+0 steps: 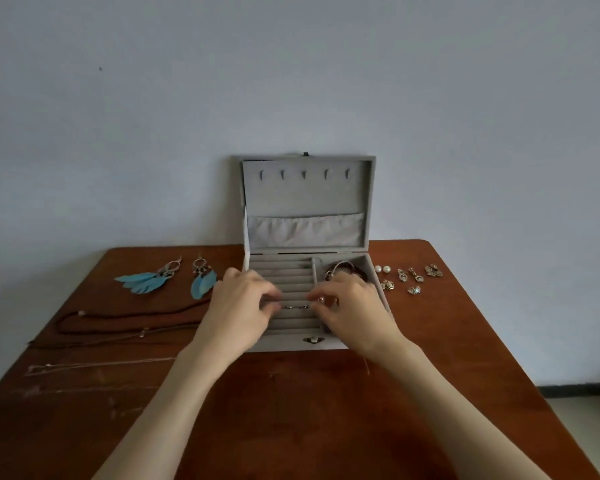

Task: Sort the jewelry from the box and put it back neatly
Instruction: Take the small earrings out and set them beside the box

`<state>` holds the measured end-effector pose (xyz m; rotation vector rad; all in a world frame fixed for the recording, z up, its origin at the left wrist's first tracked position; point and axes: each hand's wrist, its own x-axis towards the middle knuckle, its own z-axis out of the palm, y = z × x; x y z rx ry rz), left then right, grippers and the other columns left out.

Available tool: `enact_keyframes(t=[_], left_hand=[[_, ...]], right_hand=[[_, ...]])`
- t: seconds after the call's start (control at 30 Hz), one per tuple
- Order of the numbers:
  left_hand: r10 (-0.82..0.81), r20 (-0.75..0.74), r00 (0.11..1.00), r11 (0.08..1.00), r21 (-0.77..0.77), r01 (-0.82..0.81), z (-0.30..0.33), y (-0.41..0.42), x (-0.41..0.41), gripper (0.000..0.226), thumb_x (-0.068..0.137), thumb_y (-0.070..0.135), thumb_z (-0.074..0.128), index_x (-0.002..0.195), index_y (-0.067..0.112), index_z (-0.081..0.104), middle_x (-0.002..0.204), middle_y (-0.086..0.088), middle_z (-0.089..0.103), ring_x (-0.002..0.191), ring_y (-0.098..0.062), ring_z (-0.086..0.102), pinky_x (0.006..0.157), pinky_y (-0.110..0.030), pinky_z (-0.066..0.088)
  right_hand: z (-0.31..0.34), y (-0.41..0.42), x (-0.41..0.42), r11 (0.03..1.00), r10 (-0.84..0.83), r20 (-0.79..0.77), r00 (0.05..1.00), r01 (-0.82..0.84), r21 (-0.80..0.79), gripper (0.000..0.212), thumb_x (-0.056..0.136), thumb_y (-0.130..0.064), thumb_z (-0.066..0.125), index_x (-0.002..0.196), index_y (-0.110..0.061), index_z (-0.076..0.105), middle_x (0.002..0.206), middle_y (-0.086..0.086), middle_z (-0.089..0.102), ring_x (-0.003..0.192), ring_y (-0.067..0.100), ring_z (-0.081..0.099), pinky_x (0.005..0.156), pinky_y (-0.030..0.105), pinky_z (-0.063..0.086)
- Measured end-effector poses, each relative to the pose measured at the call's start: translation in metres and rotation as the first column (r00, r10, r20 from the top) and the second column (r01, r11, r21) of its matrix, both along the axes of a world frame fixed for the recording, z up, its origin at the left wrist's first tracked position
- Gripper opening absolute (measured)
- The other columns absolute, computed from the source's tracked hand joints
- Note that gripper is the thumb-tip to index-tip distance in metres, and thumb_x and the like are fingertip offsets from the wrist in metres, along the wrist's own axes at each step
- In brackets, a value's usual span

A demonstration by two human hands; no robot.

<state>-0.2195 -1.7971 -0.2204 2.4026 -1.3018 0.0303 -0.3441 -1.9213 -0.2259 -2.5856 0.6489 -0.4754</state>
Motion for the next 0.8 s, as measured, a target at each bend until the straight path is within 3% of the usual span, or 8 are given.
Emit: enact_keyframes(t=[0.2, 0.33, 0.4, 0.8], left_hand=[[-0.005, 0.135, 0.991, 1.0, -0.02, 0.008, -0.014, -0.004, -0.007, 0.028, 0.09, 0.036, 0.054, 0.117, 0.033, 0.063, 0.115, 0.011, 0.055, 0.111, -0.018, 0.036, 0.082, -0.029, 0.023], [-0.059, 0.229, 0.972, 0.993, -0.09, 0.081, -0.019, -0.002, -0.007, 0.024, 0.066, 0.02, 0.082, 0.088, 0.028, 0.075, 0.082, 0.007, 0.064, 0.082, -0.024, 0.053, 0.066, -0.033, 0.031], [-0.066, 0.244, 0.968, 0.991, -0.1, 0.093, -0.022, -0.002, -0.007, 0.025, 0.06, 0.019, 0.086, 0.081, 0.028, 0.076, 0.075, 0.009, 0.063, 0.075, -0.023, 0.055, 0.061, -0.032, 0.033], [-0.047, 0.23, 0.972, 0.986, -0.146, 0.082, -0.022, -0.004, -0.008, 0.015, 0.066, 0.022, 0.082, 0.077, 0.022, 0.072, 0.078, 0.006, 0.064, 0.082, -0.024, 0.055, 0.066, -0.033, 0.031]], right_hand=[[-0.011, 0.007, 0.006, 0.994, -0.022, -0.023, 0.999, 0.019, -0.106, 0.027, 0.088, -0.036, 0.056, 0.114, -0.03, 0.065, 0.101, -0.004, 0.055, 0.105, 0.016, 0.046, 0.09, 0.031, 0.029], [-0.017, 0.006, 0.008, 0.985, -0.016, 0.037, 0.999, 0.023, -0.173, 0.025, 0.086, -0.033, 0.06, 0.109, -0.03, 0.068, 0.094, -0.004, 0.056, 0.098, 0.017, 0.048, 0.081, 0.028, 0.024], [-0.02, 0.006, 0.009, 0.98, -0.015, 0.059, 0.998, 0.027, -0.195, 0.022, 0.081, -0.032, 0.062, 0.101, -0.029, 0.072, 0.086, -0.004, 0.056, 0.09, 0.019, 0.051, 0.078, 0.029, 0.026], [-0.024, 0.006, 0.01, 0.982, -0.024, 0.14, 0.99, 0.049, -0.18, 0.01, 0.071, -0.028, 0.064, 0.077, -0.025, 0.071, 0.073, -0.006, 0.055, 0.074, 0.018, 0.054, 0.072, 0.031, 0.031]])
